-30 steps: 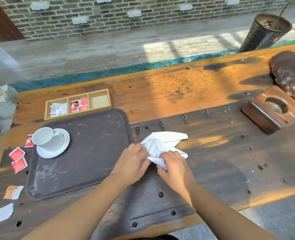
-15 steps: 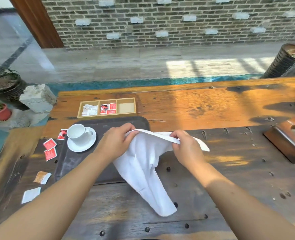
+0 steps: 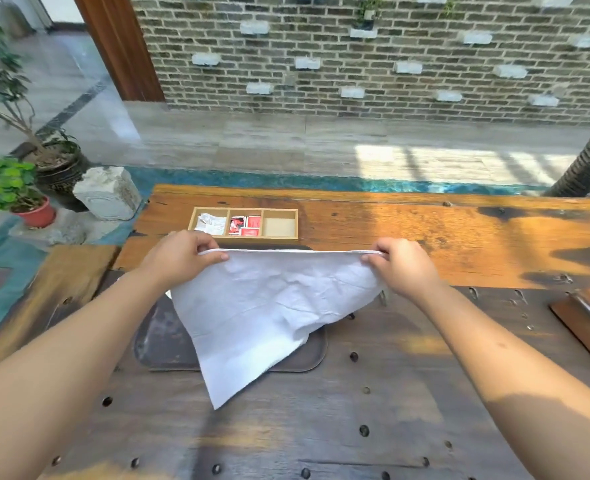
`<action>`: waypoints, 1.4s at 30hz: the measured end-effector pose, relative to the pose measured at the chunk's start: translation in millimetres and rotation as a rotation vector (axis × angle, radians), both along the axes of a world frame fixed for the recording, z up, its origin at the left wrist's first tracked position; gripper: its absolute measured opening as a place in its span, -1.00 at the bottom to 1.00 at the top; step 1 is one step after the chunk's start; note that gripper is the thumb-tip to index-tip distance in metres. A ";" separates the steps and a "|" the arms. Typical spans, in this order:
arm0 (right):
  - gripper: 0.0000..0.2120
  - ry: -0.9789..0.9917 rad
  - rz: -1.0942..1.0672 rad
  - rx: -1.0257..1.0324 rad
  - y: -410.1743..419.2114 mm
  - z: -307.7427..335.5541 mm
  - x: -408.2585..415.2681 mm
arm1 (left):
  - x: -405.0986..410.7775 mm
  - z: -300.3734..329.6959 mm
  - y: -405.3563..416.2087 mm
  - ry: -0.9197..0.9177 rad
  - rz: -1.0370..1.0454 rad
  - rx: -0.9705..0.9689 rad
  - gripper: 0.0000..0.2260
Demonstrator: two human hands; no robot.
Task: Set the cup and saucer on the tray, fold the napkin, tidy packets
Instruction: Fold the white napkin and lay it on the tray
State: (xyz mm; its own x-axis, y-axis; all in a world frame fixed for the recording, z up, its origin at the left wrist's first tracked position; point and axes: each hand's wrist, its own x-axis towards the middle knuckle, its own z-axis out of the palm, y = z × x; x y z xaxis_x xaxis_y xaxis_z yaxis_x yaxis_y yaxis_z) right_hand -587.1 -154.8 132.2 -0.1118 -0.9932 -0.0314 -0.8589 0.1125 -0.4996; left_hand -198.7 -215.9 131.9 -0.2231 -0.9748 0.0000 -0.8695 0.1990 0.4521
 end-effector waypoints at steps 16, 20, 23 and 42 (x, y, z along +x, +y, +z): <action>-0.79 -0.533 -0.057 0.044 2.4 20.2 94.2 | -41.9 -9.2 39.9 0.823 0.403 0.487 -0.84; -0.70 -0.526 -0.007 0.029 8.7 17.9 125.5 | -70.1 -8.4 48.6 0.993 0.396 0.591 -0.88; -0.79 -0.489 0.068 -0.029 14.1 13.3 140.2 | -81.4 -8.6 52.3 1.078 0.409 0.635 -0.85; -0.51 -0.133 0.397 -0.134 63.6 0.8 159.5 | -89.0 3.4 62.5 1.262 0.573 0.639 -0.80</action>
State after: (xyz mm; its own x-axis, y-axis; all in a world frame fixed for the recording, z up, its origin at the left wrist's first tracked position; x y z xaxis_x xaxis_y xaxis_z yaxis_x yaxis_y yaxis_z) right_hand -427.7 -91.1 133.0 0.2755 -0.9547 0.1125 -0.7496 -0.2866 -0.5967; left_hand -287.7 -153.4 135.3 -0.0037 -0.8378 -0.5459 0.2478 -0.5297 0.8112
